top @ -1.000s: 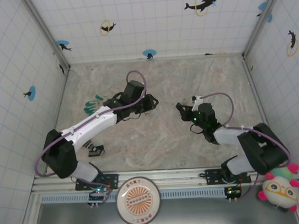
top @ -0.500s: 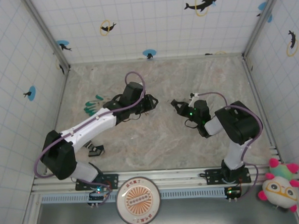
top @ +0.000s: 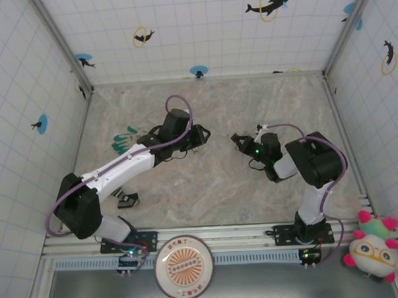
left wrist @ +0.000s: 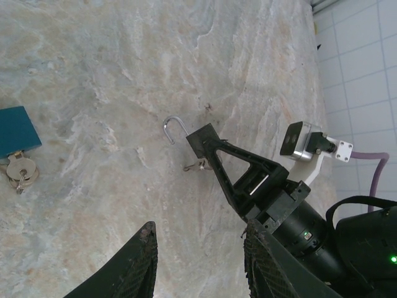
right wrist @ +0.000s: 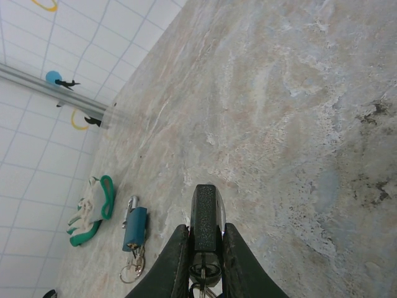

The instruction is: Unlock with the key

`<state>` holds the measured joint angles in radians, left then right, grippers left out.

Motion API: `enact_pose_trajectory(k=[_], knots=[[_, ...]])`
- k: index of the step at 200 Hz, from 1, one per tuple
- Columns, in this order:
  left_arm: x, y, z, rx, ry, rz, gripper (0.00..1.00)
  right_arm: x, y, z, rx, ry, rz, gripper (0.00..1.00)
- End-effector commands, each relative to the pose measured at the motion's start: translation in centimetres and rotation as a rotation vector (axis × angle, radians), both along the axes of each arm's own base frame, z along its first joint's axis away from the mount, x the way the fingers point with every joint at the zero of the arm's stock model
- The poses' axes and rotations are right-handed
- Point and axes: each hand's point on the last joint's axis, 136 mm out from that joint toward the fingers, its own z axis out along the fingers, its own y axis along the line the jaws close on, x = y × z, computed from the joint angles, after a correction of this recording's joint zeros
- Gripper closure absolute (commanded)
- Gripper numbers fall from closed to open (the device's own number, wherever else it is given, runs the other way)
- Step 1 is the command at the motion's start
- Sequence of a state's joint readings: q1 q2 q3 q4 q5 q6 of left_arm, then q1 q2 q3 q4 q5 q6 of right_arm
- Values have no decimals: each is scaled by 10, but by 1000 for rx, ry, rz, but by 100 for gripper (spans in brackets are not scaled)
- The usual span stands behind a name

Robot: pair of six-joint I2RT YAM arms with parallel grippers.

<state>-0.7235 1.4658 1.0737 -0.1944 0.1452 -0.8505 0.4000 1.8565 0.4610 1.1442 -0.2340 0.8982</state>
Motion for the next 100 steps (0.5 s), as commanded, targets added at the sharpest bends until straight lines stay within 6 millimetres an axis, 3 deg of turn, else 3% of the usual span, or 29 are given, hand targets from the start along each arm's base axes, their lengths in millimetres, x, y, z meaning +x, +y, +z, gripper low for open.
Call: enact_pose_trajectory(k=[1, 100], knots=[[2, 1, -1, -17, 7, 11, 60, 4, 0, 4, 4, -30, -1, 100], [2, -1, -5, -18, 26, 8, 60, 7, -18, -12, -17, 15, -36, 96]])
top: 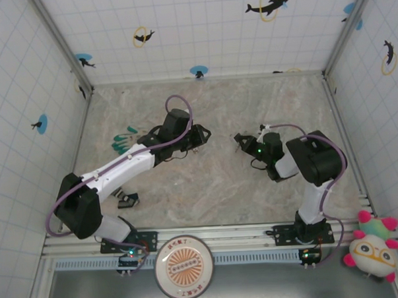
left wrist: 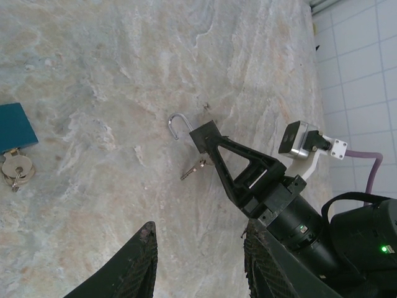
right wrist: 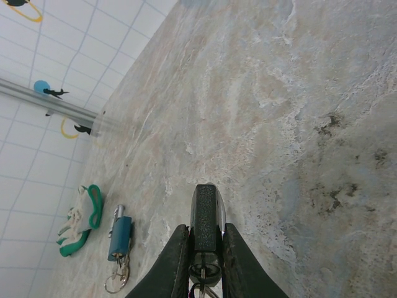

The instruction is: Unlock with the key

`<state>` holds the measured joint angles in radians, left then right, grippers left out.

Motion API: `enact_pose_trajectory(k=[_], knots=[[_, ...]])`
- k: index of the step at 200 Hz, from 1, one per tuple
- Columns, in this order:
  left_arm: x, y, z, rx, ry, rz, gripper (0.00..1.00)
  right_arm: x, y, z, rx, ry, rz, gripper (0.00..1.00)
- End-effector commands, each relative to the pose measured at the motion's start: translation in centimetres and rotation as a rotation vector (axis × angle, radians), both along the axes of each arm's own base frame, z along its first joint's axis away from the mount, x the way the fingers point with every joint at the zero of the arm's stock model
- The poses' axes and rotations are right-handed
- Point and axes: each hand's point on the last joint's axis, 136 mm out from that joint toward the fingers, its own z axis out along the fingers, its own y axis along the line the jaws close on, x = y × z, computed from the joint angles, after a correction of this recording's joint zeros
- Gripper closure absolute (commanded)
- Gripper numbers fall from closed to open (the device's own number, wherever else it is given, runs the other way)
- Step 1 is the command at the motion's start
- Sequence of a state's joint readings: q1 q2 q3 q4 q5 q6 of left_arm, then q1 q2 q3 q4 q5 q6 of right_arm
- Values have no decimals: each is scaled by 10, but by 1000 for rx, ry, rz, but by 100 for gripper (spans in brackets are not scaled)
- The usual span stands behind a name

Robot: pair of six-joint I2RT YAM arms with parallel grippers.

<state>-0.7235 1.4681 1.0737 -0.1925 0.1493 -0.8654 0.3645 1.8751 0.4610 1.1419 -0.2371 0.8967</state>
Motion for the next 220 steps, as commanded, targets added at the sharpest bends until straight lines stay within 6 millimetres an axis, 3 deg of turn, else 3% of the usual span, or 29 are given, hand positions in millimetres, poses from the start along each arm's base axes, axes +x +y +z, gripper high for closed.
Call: enact_pose_trajectory(k=[1, 147, 201, 220], knots=[[3, -1, -5, -10, 15, 3, 60, 1, -4, -4, -9, -3, -4, 96], [4, 0, -9, -5, 21, 11, 60, 1, -46, -20, -43, 56, -101, 73], [5, 10, -10, 12, 13, 44, 59, -5, -71, -11, -85, 60, -157, 62], [7, 21, -12, 33, 10, 77, 52, -11, -82, -5, -144, 60, -182, 59]])
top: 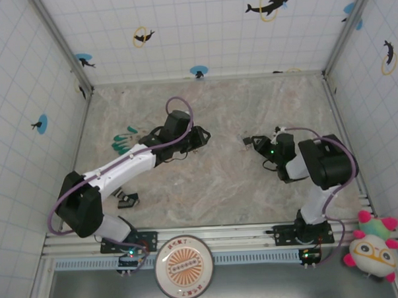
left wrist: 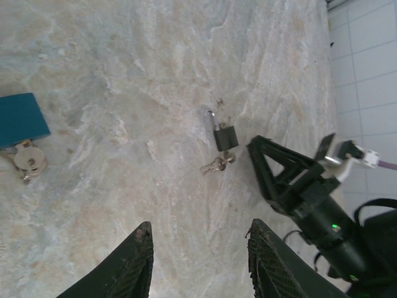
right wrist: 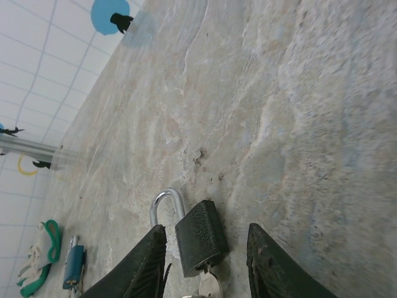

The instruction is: Unlock with the key

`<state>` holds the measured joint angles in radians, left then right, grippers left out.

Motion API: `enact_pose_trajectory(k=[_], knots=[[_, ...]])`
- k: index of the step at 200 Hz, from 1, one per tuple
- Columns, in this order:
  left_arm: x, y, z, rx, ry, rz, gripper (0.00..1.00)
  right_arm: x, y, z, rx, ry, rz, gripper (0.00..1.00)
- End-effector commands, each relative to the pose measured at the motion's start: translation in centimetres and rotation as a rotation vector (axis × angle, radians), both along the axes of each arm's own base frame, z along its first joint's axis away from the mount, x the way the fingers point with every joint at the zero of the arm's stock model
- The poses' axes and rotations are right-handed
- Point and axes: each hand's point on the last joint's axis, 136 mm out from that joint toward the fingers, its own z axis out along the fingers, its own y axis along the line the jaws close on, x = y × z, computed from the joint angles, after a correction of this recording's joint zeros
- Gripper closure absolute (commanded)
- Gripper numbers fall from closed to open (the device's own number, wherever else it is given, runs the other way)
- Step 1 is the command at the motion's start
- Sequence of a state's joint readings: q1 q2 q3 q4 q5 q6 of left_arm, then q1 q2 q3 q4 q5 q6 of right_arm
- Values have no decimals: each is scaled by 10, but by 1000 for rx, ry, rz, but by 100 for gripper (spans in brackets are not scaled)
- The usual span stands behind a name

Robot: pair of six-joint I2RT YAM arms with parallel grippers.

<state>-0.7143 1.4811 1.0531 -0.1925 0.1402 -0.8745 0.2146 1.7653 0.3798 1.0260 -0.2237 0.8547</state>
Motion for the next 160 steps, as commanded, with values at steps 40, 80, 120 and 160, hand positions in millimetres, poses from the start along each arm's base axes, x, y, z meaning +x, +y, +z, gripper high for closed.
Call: enact_pose_trajectory(k=[40, 80, 120, 160], knots=[[12, 39, 0, 83, -37, 117, 40, -22, -33, 25, -190, -5, -60, 47], [19, 66, 0, 158, -55, 183, 2, -33, -47, 49, -280, -26, -88, 1], [32, 101, -4, 301, -102, 250, 3, -41, -63, 75, -449, -3, -106, 1], [53, 132, 3, 469, -165, 301, 2, -42, -84, 110, -661, 0, -187, 1]])
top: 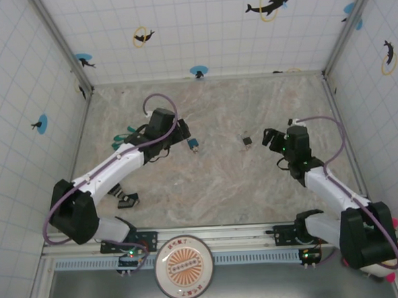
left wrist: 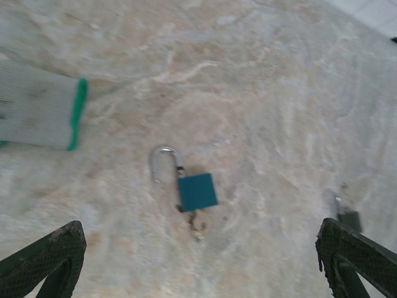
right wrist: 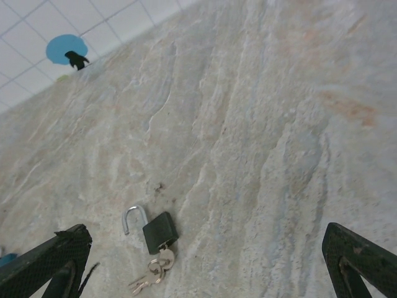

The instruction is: Unlock with the key

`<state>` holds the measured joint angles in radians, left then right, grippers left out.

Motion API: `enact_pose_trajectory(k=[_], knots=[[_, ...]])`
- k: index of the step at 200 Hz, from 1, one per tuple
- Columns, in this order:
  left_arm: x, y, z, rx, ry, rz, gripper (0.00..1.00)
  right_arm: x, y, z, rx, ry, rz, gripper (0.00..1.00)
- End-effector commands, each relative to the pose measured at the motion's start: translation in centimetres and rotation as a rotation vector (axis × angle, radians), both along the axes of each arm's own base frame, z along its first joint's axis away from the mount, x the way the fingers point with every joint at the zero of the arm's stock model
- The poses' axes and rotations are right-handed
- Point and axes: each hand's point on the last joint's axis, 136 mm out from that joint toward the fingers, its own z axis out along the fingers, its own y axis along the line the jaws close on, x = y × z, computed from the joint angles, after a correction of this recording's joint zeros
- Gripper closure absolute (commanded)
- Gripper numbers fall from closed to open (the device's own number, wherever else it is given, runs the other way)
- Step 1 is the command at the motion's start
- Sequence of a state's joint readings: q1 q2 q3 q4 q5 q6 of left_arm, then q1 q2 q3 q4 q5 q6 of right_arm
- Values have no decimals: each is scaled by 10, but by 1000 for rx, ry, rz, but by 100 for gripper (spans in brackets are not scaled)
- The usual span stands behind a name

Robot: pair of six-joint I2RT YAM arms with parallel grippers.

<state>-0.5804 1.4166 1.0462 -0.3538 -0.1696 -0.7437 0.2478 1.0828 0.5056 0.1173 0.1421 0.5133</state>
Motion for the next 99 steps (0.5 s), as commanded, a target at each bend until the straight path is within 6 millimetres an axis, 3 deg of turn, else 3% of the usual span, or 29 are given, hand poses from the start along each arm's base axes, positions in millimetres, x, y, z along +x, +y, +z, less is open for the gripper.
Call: enact_pose_trajectory(k=[1, 26, 61, 80, 99], knots=[[14, 27, 9, 168, -48, 37, 2, -6, -24, 15, -184, 32, -78, 1], [27, 47, 19, 269, -126, 89, 2, -3, -41, 36, -248, 18, -170, 1], [35, 73, 27, 465, -236, 117, 3, 6, -43, 59, -337, -64, -164, 1], [38, 95, 27, 571, -258, 175, 3, 7, -51, 68, -432, -170, -212, 1], [42, 116, 32, 566, -307, 219, 3, -1, -63, 77, -489, -281, -283, 1]])
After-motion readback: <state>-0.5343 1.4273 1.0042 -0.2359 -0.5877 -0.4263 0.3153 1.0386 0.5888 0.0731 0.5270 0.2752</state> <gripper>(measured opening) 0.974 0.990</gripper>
